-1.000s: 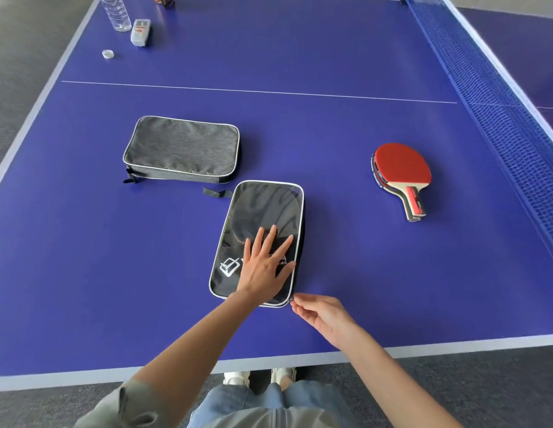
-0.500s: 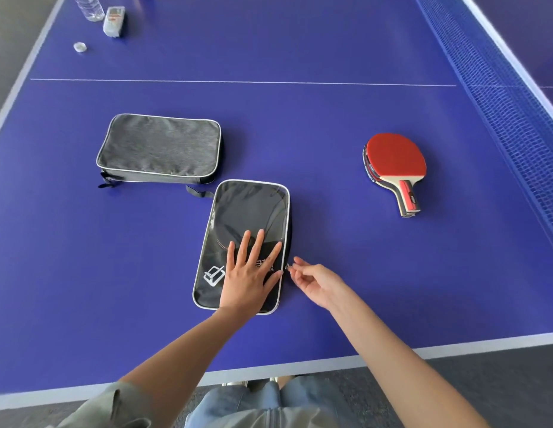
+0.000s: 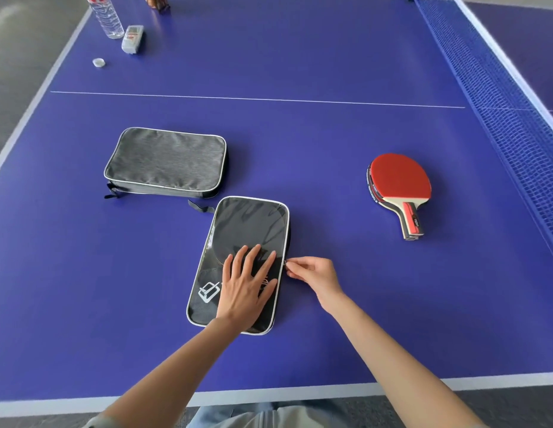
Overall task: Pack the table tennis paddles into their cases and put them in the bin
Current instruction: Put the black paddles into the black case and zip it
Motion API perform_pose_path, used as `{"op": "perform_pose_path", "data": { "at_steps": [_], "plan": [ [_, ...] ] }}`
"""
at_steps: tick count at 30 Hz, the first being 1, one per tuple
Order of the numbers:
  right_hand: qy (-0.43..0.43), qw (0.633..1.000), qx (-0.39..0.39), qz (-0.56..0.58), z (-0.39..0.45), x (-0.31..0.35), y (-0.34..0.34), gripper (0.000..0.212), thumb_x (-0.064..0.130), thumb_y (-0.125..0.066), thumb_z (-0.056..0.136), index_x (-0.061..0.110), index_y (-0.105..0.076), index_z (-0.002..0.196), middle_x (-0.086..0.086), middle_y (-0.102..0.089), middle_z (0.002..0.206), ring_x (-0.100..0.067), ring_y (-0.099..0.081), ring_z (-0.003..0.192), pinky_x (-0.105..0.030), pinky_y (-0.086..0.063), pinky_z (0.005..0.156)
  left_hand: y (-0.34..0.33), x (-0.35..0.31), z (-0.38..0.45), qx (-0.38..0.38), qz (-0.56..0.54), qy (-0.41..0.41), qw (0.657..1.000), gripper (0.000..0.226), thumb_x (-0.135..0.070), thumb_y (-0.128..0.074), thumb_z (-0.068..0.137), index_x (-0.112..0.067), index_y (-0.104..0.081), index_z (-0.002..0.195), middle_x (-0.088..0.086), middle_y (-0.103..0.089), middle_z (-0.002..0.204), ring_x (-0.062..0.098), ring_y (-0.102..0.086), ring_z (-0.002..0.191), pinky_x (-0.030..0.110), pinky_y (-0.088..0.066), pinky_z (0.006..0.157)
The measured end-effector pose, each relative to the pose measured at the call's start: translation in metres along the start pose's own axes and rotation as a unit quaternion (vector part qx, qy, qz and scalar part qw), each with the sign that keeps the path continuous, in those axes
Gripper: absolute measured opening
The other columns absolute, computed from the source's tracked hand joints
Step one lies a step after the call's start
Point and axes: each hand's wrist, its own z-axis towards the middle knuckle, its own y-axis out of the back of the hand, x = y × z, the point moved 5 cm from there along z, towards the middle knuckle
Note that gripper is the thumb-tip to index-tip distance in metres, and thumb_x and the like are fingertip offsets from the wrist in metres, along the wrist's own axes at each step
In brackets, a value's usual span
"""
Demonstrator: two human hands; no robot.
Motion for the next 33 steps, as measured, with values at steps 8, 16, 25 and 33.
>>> {"op": "perform_pose_path", "data": {
  "at_steps": [8,16,25,33],
  "plan": [
    [0.164,0.959,-0.013,-0.233,0.007,0.013,0.004,0.009,0.013,-0.073,0.079,0.008,-0.076,0.087,-0.006,-0.075,0.074,-0.006,-0.069,0.061,-0.012,-0.053,0.066,-0.011,-0.004,0.036,0.030,0.027,0.051,0.998,0.057,-0.056,-0.015,0.095,-0.041,-0.004,0.149,0.007,-0.002,0.161,0.035,0.004,0.147,0.060,0.002,0.116],
    [0.292,0.851,0.049,-0.434,0.012,0.027,-0.003,0.017,0.011,-0.057,0.092,-0.002,-0.067,0.091,-0.014,-0.068,0.089,-0.026,-0.062,0.082,-0.036,-0.050,0.075,-0.011,-0.005,0.029,0.019,0.055,0.048,0.997,0.057,-0.057,-0.013,0.094,-0.041,-0.015,0.148,0.005,-0.013,0.160,0.035,-0.008,0.147,0.059,-0.008,0.116],
    [0.253,0.881,-0.033,-0.398,0.053,0.055,0.014,0.017,0.005,-0.050,0.093,-0.003,-0.059,0.081,-0.013,-0.063,0.082,-0.022,-0.053,0.071,-0.029,-0.040,0.065,-0.016,-0.008,0.008,0.012,0.068,0.011,0.998,0.053,-0.056,-0.020,0.095,-0.042,-0.021,0.147,0.002,-0.016,0.159,0.032,-0.011,0.147,0.057,-0.015,0.116],
    [0.250,0.897,-0.050,-0.361,0.038,0.037,0.026,0.019,0.006,-0.049,0.094,-0.001,-0.055,0.078,-0.010,-0.059,0.071,-0.024,-0.053,0.063,-0.031,-0.044,0.061,-0.005,0.012,0.005,0.041,0.082,-0.116,0.989,0.052,-0.056,-0.018,0.097,-0.045,-0.016,0.147,-0.001,-0.019,0.158,0.029,-0.015,0.146,0.054,-0.016,0.117]
  ]
}}
